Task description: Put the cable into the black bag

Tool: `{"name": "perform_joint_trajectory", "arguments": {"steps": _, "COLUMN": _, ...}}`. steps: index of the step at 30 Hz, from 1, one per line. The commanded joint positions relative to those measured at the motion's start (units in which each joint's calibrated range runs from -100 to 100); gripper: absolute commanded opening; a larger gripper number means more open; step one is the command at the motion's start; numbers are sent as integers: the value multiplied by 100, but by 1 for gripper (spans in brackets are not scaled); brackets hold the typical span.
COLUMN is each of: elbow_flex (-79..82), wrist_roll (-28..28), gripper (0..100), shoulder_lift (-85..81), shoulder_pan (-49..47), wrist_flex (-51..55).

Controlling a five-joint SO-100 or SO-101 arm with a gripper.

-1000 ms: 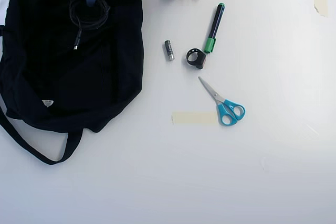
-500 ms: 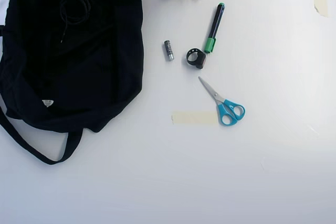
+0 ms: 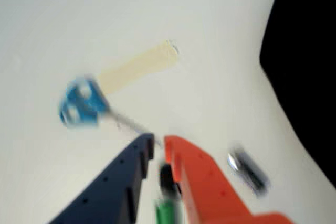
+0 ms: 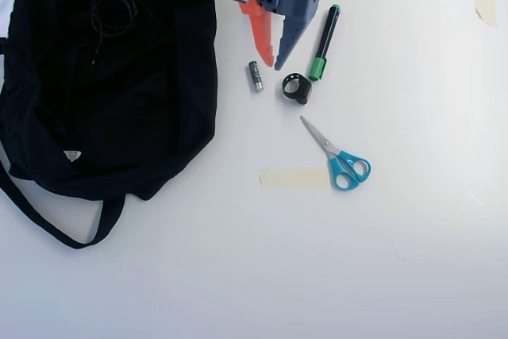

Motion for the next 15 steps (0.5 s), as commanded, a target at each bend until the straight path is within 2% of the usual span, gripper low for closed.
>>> {"name": "perform_joint_trajectory", "arguments": {"steps": 1, "elbow_flex": 336, "wrist_roll": 291, "gripper": 2, "shoulder_lift": -418, "shoulder_pan": -82, "wrist_flex": 342}}
{"name": "perform_joint_trajectory", "arguments": {"steps": 6, "elbow_flex": 1342, "wrist_roll": 983, "gripper": 2, "shoulder_lift": -1223, "shoulder_pan": -30, "wrist_flex": 334}}
{"name": "perform_joint_trajectory", "arguments": {"steps": 9, "elbow_flex": 2151, "wrist_roll": 1109, "gripper": 2, "shoulder_lift": -1854, "shoulder_pan": -90, "wrist_flex": 67}}
{"name": "perform_joint_trajectory", "arguments": {"steps": 12, "elbow_flex": 3319, "wrist_roll": 1109, "gripper": 2, "shoulder_lift": -2593, "shoulder_pan": -179, "wrist_flex": -579}}
{"name": "perform_joint_trajectory", "arguments": {"steps": 15, "elbow_flex": 4936, "wrist_roll": 1104, "gripper": 2, "shoulder_lift": -3406, "shoulder_pan": -314, "wrist_flex": -1691}}
